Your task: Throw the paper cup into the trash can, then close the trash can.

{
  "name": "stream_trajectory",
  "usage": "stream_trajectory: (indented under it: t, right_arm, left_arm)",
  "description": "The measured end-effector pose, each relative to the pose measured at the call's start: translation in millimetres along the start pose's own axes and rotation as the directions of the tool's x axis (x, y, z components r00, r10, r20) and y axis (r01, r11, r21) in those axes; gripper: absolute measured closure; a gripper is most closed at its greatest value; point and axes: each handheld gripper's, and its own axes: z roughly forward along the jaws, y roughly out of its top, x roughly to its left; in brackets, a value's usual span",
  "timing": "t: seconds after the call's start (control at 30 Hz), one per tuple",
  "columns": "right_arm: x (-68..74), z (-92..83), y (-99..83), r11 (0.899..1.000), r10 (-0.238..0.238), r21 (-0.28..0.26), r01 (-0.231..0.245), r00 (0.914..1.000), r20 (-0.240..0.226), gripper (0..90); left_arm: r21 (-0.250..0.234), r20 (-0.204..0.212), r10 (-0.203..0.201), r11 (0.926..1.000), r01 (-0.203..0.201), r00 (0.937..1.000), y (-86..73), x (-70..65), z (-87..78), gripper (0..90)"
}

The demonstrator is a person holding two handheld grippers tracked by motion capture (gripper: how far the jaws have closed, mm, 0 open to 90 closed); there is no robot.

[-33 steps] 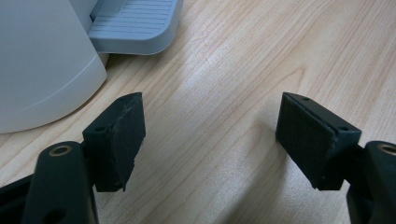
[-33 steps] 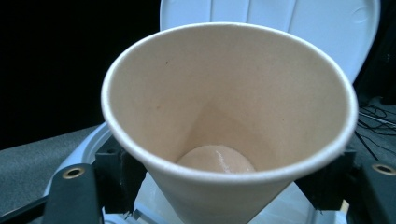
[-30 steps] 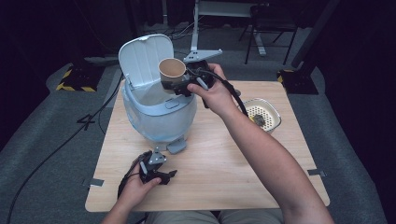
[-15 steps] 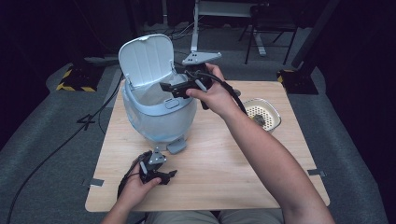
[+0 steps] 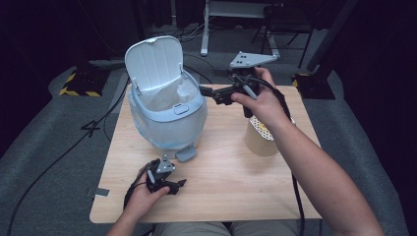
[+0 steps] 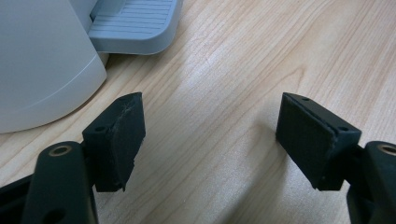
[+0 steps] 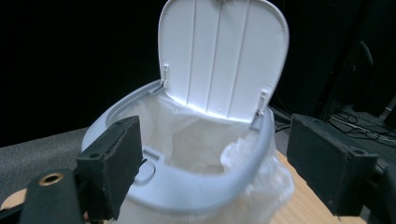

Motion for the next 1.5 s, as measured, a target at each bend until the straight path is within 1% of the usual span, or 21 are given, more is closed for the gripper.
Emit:
stream_trajectory:
  t: [0.03,0.07,0.1,0.27,0.37,0.4,0.53,0.6,0.7,0.73,0.77,0.87,0.93,1.03,1.13,1.23,1.3,1.33,1.37,1.43,1.5]
  right_arm:
    - [-1.3,-14.4,-3.8,1.0,0.0,0.012,0.0,0.9999,0.011,18.9]
    - [-1.3,-14.4,-3.8,1.0,0.0,0.012,0.0,0.9999,0.011,18.9]
    - [-1.8,-19.6,-5.5,1.0,0.001,0.017,-0.001,0.9999,0.016,18.9]
    - [-4.3,-56.2,-20.5,0.999,0.013,0.037,-0.015,0.9985,0.054,19.9]
    - [-5.5,-75.8,-31.1,0.999,0.016,0.045,-0.02,0.9975,0.069,20.8]
    - [-5.9,-81.6,-34.9,0.998,0.019,0.05,-0.023,0.9969,0.076,20.9]
    - [-6.5,-101.9,-50.3,0.997,0.008,0.079,-0.016,0.9946,0.103,21.5]
    - [-6.1,-111.8,-61.2,0.995,0.012,0.092,-0.022,0.9937,0.111,21.8]
    - [-7.0,-122.2,-75.9,0.994,0.015,0.107,-0.029,0.9919,0.126,22.6]
    - [-7.5,-125.6,-81.1,0.993,0.016,0.112,-0.031,0.9912,0.131,22.7]
    - [-8.3,-128.9,-86.2,0.993,0.019,0.116,-0.035,0.9904,0.137,22.8]
    - [-11.3,-138.7,-100.8,0.992,0.04,0.111,-0.058,0.9871,0.155,23.2]
    - [-12.9,-144.7,-110.3,0.991,0.059,0.111,-0.078,0.9842,0.167,23.6]
    - [-14.4,-152.8,-125.3,0.989,0.068,0.114,-0.091,0.9805,0.184,23.8]
    - [-14.4,-159.5,-142.9,0.986,0.075,0.132,-0.102,0.977,0.2,24.3]
    - [-14.3,-164.1,-162.3,0.981,0.064,0.168,-0.102,0.9736,0.219,24.6]
    - [-14.7,-168.3,-181.2,0.975,0.068,0.19,-0.115,0.9699,0.234,24.8]
    - [-14.7,-168.3,-181.2,0.975,0.068,0.19,-0.115,0.9699,0.234,24.8]
    - [-14.7,-169.7,-188.2,0.972,0.073,0.198,-0.123,0.967,0.244,24.8]
    - [-15.4,-172.1,-204.0,0.967,0.076,0.217,-0.137,0.961,0.266,24.8]
    - [-16.7,-173.5,-217.3,0.961,0.076,0.235,-0.144,0.9575,0.278,24.8]
  left_arm:
    - [0.0,-0.001,0.001,1.0,-0.001,1.0,0.1,0.0,0.0,23.8]
    - [0.001,-0.001,0.0,1.0,0.0,1.0,0.2,-0.2,0.1,23.8]
    - [-0.001,-0.002,-0.001,1.0,0.001,1.0,0.3,-0.6,0.3,23.7]
    - [0.0,-0.015,-0.011,0.9999,0.011,0.9998,0.3,-1.0,-0.2,24.3]
    - [-0.005,-0.018,-0.018,0.9998,0.018,0.9997,-0.1,-0.1,-1.2,27.3]
    - [-0.004,-0.017,-0.029,0.9996,0.029,0.9994,-0.4,0.2,-2.1,28.3]
    - [-0.008,-0.008,-0.049,0.9988,0.049,0.9988,-1.4,1.7,-7.0,28.5]
    - [-0.012,-0.009,-0.054,0.9985,0.054,0.9985,-1.9,2.0,-10.0,28.6]
    - [-0.014,-0.013,-0.064,0.9978,0.064,0.9978,-3.6,1.9,-14.0,28.5]
    - [-0.008,-0.015,-0.061,0.9981,0.06,0.9981,-4.0,2.3,-15.6,28.4]
    - [-0.008,-0.012,-0.068,0.9976,0.068,0.9976,-4.5,1.9,-16.5,28.4]
    - [-0.009,-0.019,-0.072,0.9974,0.072,0.9972,-5.1,2.3,-19.2,28.4]
    - [-0.015,-0.019,-0.075,0.9971,0.075,0.997,-5.4,3.0,-21.2,28.2]
    - [-0.026,-0.021,-0.082,0.9963,0.082,0.9964,-5.5,5.1,-25.8,28.1]
    - [-0.037,-0.019,-0.08,0.9962,0.079,0.9966,-3.4,6.9,-30.2,27.8]
    - [-0.051,-0.007,-0.084,0.9952,0.083,0.9965,0.0,8.6,-37.0,27.9]
    - [-0.058,-0.009,-0.082,0.995,0.082,0.9966,1.6,9.8,-40.7,28.1]
    - [-0.064,-0.008,-0.087,0.9942,0.087,0.9962,2.4,10.3,-43.1,28.1]
    - [-0.079,-0.006,-0.097,0.9922,0.096,0.9952,3.0,10.8,-45.8,28.1]
    - [-0.094,-0.001,-0.113,0.9892,0.112,0.9936,3.9,11.9,-49.9,28.0]
    - [-0.107,0.004,-0.122,0.9867,0.122,0.9925,5.3,13.3,-54.0,27.9]
